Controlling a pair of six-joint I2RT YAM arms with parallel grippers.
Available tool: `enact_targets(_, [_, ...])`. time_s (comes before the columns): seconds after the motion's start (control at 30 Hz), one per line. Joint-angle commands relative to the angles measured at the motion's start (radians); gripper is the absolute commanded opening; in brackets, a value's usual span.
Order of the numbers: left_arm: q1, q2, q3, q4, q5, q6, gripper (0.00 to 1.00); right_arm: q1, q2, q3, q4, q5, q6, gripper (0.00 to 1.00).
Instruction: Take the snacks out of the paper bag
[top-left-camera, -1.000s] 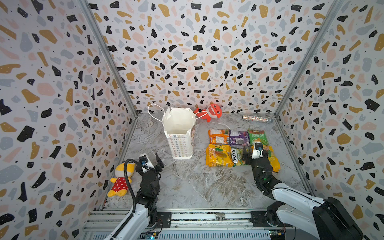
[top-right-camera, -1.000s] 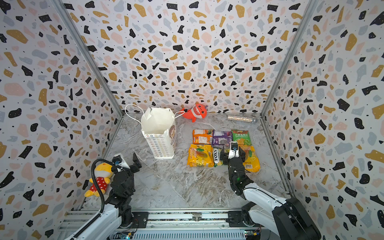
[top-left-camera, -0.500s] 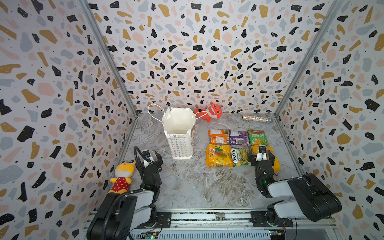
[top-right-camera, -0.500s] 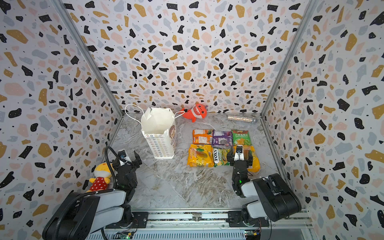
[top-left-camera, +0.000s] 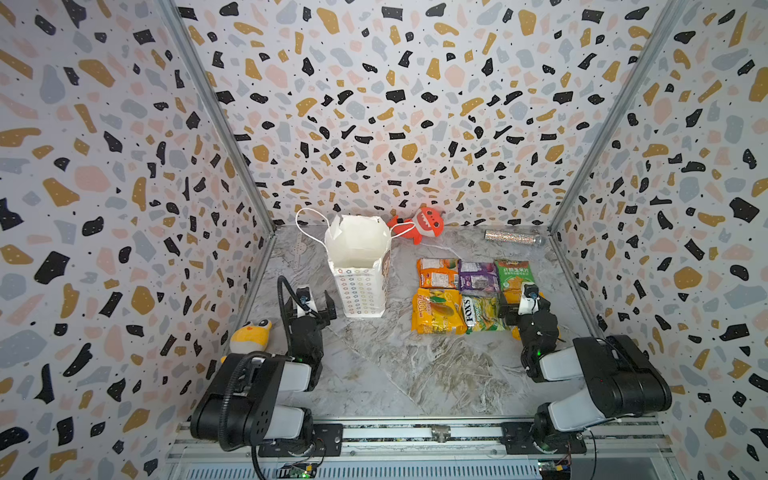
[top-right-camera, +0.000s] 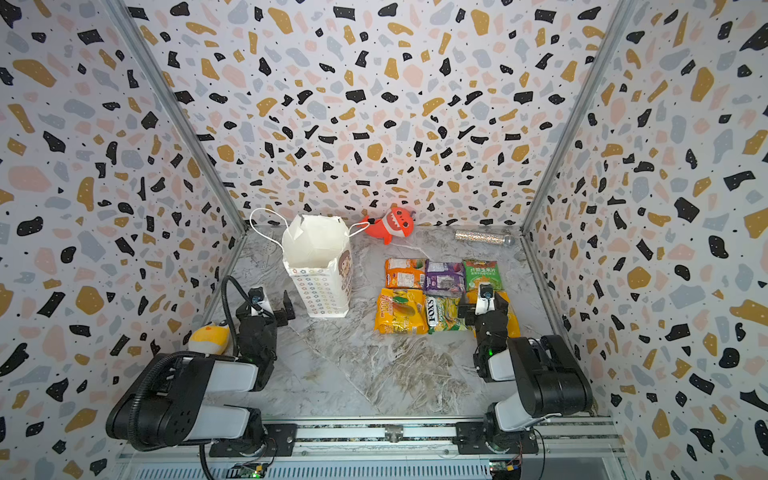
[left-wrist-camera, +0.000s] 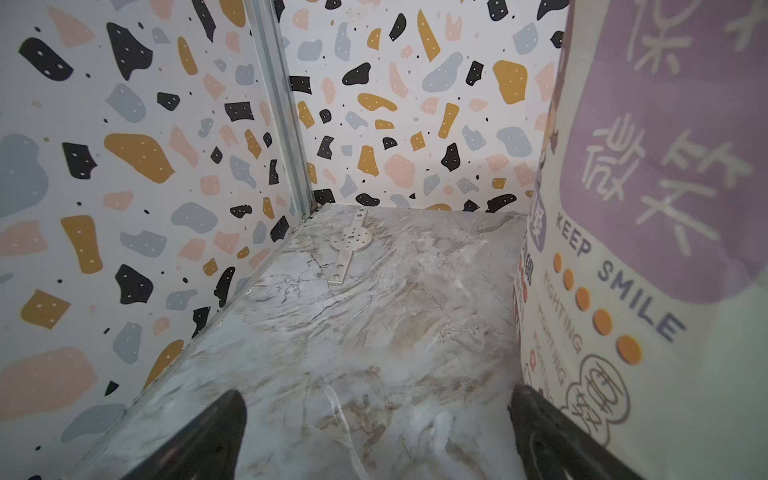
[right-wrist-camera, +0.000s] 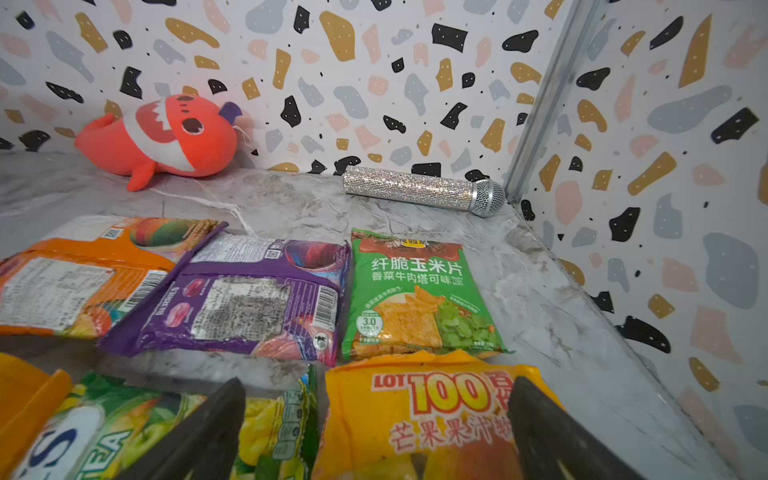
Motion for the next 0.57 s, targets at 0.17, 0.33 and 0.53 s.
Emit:
enact_targets(0.17, [0.010,-0.007,0.004,-0.016,-0.001,-0.011,1.00,-0.007,-0.012,0.016,-0.017,-0.049,0.015,0.99])
enact_targets(0.33, [0.010,-0.004,0.006,-0.018,0.000,-0.013,0.99,-0.012,-0.003,0.029,-0.032,-0.056,0.019,0.99])
enact_targets(0.53, [0.010,-0.003,0.007,-0.021,0.000,-0.011,1.00,-0.015,-0.011,0.019,-0.024,-0.064,0.018,0.99])
